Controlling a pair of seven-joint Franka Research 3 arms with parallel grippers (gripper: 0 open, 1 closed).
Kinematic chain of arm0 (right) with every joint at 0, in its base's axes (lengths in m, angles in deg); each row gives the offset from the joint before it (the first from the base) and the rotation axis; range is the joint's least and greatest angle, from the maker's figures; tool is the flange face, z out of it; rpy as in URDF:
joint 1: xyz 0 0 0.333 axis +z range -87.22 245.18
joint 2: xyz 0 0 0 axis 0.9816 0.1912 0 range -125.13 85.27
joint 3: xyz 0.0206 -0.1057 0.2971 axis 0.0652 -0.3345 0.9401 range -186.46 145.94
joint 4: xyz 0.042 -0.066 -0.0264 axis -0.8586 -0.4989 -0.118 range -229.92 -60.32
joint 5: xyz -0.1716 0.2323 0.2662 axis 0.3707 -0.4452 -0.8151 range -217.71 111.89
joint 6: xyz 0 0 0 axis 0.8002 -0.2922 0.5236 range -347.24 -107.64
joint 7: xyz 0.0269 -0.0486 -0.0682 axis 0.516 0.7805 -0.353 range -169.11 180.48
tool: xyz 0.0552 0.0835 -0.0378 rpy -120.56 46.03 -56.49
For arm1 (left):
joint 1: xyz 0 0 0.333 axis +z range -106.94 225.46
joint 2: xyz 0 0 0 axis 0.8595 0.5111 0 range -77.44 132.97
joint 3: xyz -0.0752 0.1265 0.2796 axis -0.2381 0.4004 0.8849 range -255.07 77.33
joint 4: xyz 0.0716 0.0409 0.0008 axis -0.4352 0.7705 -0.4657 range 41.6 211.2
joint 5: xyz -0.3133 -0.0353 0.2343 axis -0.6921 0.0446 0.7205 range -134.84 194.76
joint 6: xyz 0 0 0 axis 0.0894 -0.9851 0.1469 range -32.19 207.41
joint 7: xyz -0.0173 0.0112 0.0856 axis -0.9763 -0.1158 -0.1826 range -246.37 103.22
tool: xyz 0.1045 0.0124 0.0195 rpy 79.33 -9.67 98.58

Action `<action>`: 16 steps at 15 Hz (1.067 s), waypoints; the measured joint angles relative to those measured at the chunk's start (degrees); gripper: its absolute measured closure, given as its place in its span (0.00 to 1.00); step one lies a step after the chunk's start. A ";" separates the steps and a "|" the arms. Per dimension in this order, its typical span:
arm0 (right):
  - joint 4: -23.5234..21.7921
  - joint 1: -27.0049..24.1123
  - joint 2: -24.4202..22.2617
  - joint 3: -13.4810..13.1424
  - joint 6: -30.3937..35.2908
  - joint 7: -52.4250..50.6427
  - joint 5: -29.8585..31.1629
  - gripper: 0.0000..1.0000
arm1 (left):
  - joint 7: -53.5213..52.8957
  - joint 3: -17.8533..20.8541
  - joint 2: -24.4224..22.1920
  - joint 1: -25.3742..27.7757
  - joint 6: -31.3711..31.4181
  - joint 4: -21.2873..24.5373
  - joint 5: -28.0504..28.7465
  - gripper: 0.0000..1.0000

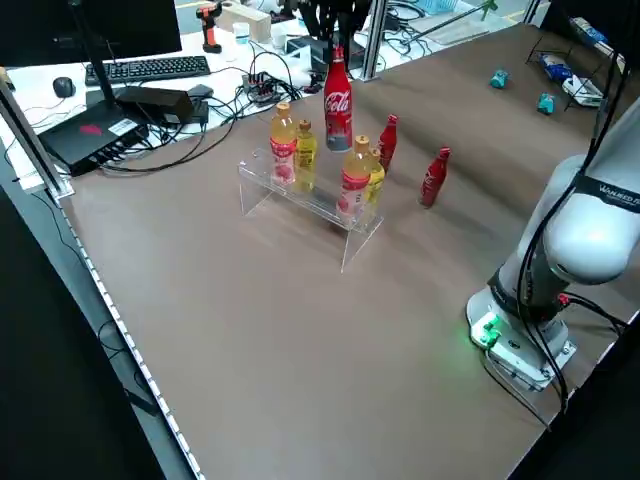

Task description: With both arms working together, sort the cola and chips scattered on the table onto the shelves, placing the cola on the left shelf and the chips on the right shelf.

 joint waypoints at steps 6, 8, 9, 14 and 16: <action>-0.90 0.23 2.75 0.57 -3.32 8.19 -12.74 0.46 | 0.16 0.06 -2.00 1.73 13.64 14.18 -0.02 0.68; -2.24 1.15 5.60 0.77 -6.97 13.95 -14.78 0.44 | 0.16 0.08 -3.57 1.93 16.18 17.98 -0.03 0.68; -3.25 2.26 7.43 0.91 -8.58 17.01 -15.10 0.42 | 0.16 0.08 -4.26 1.92 16.91 19.36 -0.06 0.68; -9.35 9.22 17.95 1.24 -22.45 30.62 -18.91 0.38 | 0.16 0.08 -5.47 1.96 18.79 23.48 -0.93 0.68; -10.04 10.58 20.89 1.25 -29.10 35.62 -21.76 0.35 | 0.16 0.09 -5.49 2.42 18.99 24.19 -1.27 0.68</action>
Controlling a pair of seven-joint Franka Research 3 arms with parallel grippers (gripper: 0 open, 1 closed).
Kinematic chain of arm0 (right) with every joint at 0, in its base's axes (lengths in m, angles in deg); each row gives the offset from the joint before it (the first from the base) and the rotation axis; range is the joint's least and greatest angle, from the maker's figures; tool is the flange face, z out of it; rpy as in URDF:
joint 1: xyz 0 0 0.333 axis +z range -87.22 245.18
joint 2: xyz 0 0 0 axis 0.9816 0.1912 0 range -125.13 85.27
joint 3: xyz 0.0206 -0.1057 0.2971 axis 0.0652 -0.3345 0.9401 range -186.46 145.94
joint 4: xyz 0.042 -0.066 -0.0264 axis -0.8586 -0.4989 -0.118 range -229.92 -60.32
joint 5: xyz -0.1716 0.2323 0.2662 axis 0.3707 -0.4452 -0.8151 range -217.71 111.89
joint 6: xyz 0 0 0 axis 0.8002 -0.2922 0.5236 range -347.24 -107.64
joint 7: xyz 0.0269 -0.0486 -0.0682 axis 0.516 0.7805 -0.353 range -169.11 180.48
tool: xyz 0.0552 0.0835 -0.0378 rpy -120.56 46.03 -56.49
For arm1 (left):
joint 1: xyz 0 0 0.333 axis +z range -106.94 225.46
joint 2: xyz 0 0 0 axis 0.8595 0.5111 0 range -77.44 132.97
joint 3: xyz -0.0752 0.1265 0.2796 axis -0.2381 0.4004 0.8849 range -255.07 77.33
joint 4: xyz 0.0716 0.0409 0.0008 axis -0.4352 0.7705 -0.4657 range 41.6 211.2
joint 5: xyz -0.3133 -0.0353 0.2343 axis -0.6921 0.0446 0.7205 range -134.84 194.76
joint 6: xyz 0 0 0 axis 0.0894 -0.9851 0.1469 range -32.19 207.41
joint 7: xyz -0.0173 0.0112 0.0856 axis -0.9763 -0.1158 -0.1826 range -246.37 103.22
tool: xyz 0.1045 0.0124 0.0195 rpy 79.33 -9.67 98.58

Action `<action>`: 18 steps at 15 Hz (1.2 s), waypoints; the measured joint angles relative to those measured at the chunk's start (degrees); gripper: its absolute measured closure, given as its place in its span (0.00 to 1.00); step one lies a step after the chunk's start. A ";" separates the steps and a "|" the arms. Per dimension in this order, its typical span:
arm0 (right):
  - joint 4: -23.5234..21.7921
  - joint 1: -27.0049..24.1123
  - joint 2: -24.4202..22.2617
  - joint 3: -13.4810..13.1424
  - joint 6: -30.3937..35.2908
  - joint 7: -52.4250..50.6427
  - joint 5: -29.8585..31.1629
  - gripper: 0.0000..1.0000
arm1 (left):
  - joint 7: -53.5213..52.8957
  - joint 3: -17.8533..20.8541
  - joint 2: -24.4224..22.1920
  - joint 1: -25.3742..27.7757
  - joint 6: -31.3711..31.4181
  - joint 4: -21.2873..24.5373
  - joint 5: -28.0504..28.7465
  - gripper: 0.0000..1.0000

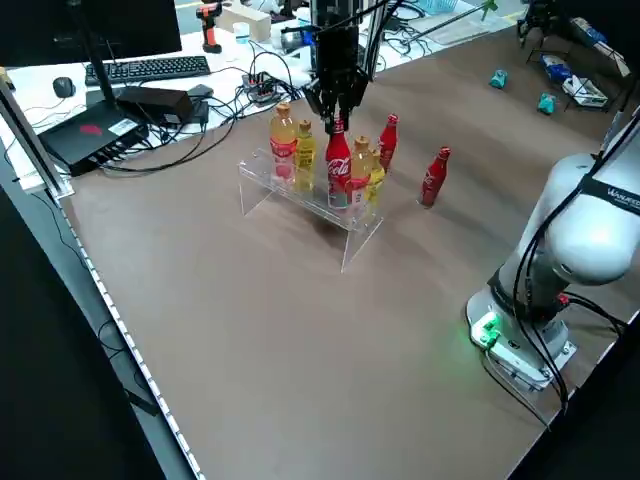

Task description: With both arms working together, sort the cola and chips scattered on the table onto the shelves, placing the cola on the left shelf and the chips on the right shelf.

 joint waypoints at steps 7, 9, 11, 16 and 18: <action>-0.09 1.95 6.42 1.23 -14.18 10.67 -1.41 0.33 | -0.01 -0.01 -0.25 0.31 0.87 1.17 -0.54 0.56; -0.09 2.51 7.75 1.61 -15.83 12.14 -1.42 0.33 | -0.01 -0.35 -0.40 0.22 1.25 1.08 -0.69 0.38; -0.09 2.68 8.60 1.63 -17.24 12.67 -1.42 0.33 | 0.10 -0.67 -0.70 0.00 1.45 0.42 -0.75 0.20; -0.12 2.93 11.47 2.21 -18.84 12.68 -1.43 0.35 | 3.04 -5.27 -0.27 -0.10 1.46 -5.47 -2.70 0.00; -0.12 3.29 12.57 2.32 -19.35 12.68 -1.43 0.36 | 7.25 -9.35 1.53 -0.12 1.46 -7.89 -5.11 0.00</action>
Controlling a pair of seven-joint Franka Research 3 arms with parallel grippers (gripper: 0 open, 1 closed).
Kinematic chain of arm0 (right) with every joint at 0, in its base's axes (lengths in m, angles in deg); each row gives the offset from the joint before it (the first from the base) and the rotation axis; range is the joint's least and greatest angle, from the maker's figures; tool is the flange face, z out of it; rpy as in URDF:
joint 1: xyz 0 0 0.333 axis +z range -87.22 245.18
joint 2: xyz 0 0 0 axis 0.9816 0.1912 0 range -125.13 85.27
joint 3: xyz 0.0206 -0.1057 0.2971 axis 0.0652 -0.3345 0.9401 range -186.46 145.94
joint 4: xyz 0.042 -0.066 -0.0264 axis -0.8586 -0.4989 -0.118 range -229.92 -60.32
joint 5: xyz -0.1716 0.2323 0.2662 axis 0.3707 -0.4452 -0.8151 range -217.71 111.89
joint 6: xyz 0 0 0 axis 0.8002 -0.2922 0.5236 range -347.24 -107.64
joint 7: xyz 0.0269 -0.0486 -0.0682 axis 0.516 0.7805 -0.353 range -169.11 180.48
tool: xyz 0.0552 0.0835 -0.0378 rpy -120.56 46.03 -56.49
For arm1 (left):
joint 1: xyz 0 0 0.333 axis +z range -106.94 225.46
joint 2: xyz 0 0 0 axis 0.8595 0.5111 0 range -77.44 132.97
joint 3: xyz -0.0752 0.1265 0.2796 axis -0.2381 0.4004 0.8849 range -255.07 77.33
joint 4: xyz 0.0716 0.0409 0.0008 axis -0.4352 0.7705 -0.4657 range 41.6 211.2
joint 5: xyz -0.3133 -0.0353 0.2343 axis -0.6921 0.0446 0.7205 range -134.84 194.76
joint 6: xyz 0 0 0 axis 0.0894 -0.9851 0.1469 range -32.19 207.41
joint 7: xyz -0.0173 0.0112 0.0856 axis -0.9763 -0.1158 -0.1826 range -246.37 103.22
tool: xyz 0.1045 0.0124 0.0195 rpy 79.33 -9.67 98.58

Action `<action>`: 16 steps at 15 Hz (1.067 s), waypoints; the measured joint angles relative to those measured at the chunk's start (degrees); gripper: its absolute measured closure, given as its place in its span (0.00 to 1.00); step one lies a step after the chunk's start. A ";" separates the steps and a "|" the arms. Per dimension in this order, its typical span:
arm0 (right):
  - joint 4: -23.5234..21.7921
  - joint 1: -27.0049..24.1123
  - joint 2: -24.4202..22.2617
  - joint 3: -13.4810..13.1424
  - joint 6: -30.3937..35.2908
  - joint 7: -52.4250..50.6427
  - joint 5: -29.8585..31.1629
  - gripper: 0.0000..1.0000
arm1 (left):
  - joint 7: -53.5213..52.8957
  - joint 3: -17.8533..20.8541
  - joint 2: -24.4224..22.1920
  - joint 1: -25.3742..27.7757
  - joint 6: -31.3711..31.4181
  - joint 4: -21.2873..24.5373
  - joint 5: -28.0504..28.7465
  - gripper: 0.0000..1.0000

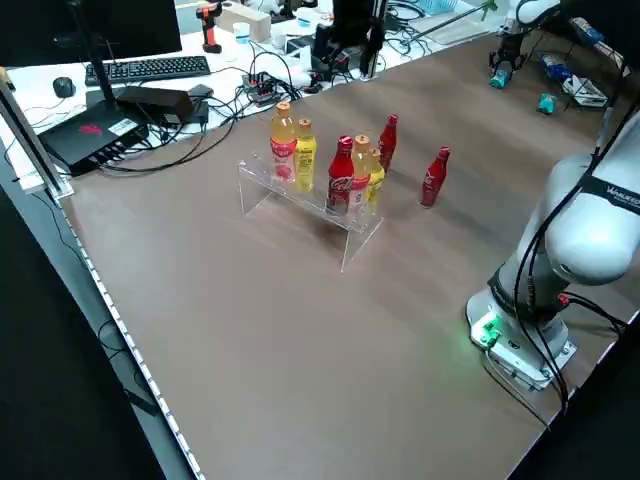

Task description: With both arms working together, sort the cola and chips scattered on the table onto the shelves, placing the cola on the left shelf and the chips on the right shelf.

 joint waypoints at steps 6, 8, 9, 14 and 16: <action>0.47 0.51 0.61 -0.03 -0.15 1.52 0.10 0.70 | 19.08 -13.08 11.76 -3.57 8.09 -2.03 -1.08 0.00; 1.07 0.53 0.17 -0.29 0.25 1.34 0.51 0.75 | 24.08 -13.09 16.54 -7.53 14.58 -0.94 1.77 0.01; 1.85 0.53 -0.21 -0.54 1.71 0.99 1.29 0.75 | 26.85 -13.09 18.84 -8.95 16.45 -0.51 4.63 0.01; 12.83 0.57 -4.04 -5.95 27.36 -7.99 4.34 0.78 | 33.45 -13.07 27.55 -12.06 21.88 -0.23 10.93 0.10; 16.52 0.57 -7.40 -9.24 38.24 -14.96 4.42 0.78 | 34.70 -13.08 28.48 -12.63 21.95 -0.15 10.94 0.23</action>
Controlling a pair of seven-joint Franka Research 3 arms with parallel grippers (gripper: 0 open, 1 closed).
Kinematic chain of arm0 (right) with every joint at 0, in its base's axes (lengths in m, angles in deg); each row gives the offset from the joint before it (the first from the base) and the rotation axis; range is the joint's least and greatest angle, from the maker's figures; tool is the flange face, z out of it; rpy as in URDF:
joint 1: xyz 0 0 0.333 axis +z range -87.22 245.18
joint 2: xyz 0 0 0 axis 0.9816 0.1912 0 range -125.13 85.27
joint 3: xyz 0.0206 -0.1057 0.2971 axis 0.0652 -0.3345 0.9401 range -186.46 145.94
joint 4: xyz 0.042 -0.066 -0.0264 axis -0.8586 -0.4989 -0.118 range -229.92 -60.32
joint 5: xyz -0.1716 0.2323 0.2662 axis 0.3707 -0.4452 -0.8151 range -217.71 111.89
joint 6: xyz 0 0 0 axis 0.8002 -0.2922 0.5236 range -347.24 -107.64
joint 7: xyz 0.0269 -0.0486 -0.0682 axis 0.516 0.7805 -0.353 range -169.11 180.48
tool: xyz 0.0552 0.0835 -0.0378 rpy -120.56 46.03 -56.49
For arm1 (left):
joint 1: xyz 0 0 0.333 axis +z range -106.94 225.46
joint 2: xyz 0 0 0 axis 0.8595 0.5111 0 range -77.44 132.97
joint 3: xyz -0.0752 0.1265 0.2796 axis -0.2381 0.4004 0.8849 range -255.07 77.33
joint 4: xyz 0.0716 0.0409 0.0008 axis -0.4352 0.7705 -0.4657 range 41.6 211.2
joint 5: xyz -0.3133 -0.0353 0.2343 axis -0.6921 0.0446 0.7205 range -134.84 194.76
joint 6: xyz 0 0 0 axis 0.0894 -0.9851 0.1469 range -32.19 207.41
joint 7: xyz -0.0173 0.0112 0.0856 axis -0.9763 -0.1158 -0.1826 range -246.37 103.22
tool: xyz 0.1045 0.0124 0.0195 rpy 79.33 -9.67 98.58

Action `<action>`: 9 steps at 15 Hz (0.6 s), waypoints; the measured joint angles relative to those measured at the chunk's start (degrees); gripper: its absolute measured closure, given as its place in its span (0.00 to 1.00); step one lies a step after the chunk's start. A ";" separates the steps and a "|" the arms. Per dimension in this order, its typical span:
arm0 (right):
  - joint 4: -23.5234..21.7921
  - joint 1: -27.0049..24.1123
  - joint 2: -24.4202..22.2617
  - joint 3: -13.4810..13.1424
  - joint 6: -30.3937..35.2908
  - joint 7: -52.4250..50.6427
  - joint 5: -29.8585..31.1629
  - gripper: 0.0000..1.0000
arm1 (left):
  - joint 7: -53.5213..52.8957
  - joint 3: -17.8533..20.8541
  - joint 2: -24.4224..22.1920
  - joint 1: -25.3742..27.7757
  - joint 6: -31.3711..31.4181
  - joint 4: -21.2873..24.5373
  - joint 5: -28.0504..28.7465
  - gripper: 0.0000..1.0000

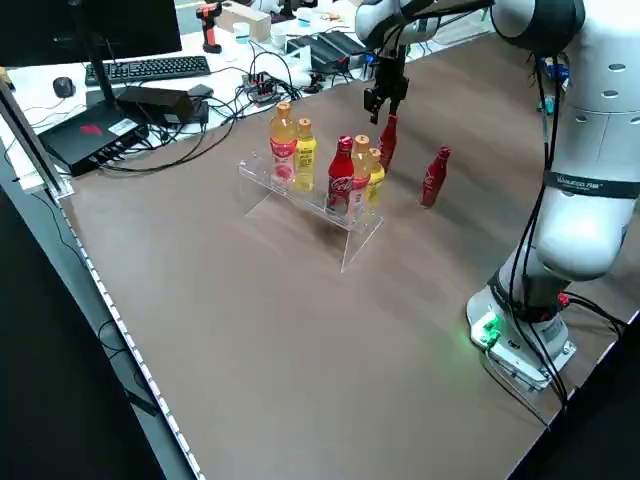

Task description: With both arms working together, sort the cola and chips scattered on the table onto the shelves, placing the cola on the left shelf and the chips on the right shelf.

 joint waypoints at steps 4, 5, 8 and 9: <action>1.90 0.01 -10.19 -2.74 14.32 -10.98 6.03 0.78 | 2.08 -0.02 -0.10 -0.19 -0.22 0.47 0.04 0.32; 1.90 0.00 -12.62 -2.80 17.68 -13.94 8.19 0.79 | 2.45 -0.02 -0.18 -0.19 -0.22 0.89 0.04 0.32; 1.65 -0.21 -18.45 -3.10 25.84 -22.29 14.99 0.79 | 3.01 -0.03 -0.92 -0.19 -1.37 2.37 0.06 0.41; 1.55 -0.29 -18.90 -3.30 26.04 -22.54 16.11 0.79 | 3.24 -0.03 -1.10 -0.19 -1.82 2.48 0.06 0.41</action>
